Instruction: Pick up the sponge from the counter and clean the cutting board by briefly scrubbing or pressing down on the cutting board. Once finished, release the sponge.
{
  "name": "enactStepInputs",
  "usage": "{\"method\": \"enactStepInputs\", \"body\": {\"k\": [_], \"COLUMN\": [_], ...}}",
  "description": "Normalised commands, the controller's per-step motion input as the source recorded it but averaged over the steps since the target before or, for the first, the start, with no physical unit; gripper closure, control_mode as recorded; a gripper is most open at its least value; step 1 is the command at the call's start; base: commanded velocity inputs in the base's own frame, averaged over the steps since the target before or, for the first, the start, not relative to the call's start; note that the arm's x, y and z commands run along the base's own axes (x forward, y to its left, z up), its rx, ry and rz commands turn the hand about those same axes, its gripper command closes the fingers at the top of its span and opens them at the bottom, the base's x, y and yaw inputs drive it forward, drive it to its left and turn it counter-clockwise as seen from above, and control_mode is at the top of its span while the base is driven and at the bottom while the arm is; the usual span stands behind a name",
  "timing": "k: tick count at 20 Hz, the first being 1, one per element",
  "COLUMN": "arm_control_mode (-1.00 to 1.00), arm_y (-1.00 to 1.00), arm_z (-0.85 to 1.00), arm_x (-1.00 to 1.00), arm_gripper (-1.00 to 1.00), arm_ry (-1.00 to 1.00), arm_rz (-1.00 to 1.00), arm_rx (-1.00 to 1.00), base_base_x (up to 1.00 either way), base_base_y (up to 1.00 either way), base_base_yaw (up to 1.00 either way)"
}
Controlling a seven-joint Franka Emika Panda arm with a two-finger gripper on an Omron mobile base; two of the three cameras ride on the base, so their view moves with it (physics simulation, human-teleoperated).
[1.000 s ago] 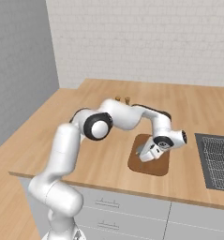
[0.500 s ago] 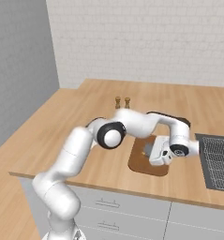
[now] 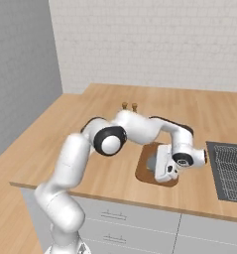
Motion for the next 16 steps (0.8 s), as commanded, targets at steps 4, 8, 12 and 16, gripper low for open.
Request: {"method": "enactStepInputs", "body": {"k": [4, 8, 12, 16], "arm_control_mode": [-1.00, -1.00, -1.00, -1.00], "arm_y": [1.00, 1.00, 1.00, 1.00], "arm_z": [-0.46, 0.06, 0.23, 0.10], "arm_x": [-0.98, -0.99, -0.71, -0.42], "arm_gripper": [1.00, 1.00, 1.00, 1.00], "arm_ry": [0.17, 0.35, 0.50, 0.52], "arm_rz": [0.00, 0.11, 0.23, 0.27], "arm_rx": [-0.50, -0.45, -0.38, -0.34], "base_base_x": [0.00, 0.00, 0.00, 0.00], "base_base_y": [0.00, 0.00, 0.00, 0.00], "base_base_yaw": [0.00, 0.00, 0.00, 0.00]}}
